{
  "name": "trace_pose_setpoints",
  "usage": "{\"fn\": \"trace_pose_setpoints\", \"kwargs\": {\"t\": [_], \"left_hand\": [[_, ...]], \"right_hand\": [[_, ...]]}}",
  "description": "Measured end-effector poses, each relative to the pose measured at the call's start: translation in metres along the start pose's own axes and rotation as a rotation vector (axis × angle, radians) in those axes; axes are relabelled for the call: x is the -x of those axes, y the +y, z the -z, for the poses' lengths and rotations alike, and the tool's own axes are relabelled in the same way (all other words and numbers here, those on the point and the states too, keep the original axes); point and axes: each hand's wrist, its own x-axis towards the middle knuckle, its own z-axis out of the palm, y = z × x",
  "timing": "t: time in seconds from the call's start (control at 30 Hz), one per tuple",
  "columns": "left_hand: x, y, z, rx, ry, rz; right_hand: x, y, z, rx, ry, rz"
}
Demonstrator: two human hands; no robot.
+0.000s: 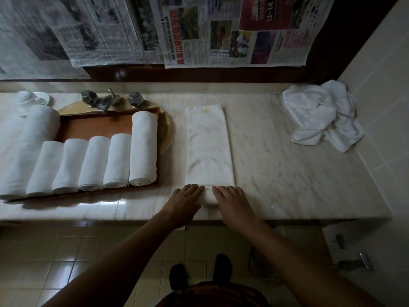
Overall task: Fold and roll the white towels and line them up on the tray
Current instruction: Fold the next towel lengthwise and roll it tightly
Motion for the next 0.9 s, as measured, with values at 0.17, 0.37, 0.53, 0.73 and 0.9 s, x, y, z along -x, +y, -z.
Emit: {"fn": "trace_pose_setpoints", "kwargs": {"t": [0.17, 0.37, 0.53, 0.73, 0.9], "left_hand": [[0.036, -0.002, -0.007, 0.103, -0.022, 0.023], [0.062, -0.002, -0.020, 0.223, 0.072, -0.028], [0.050, -0.009, -0.012, 0.346, 0.022, 0.137], [0.036, -0.010, 0.002, 0.454, -0.053, 0.255], [0.041, 0.003, 0.000, 0.251, 0.087, 0.240]], "right_hand": [[0.017, 0.008, 0.000, -0.052, -0.054, 0.077], [0.032, 0.013, 0.002, -0.182, -0.105, 0.101], [0.023, 0.016, 0.000, -0.185, -0.073, 0.070], [0.051, -0.018, -0.011, -0.071, 0.159, -0.027], [0.064, -0.023, -0.039, -0.017, 0.084, -0.023]]}}
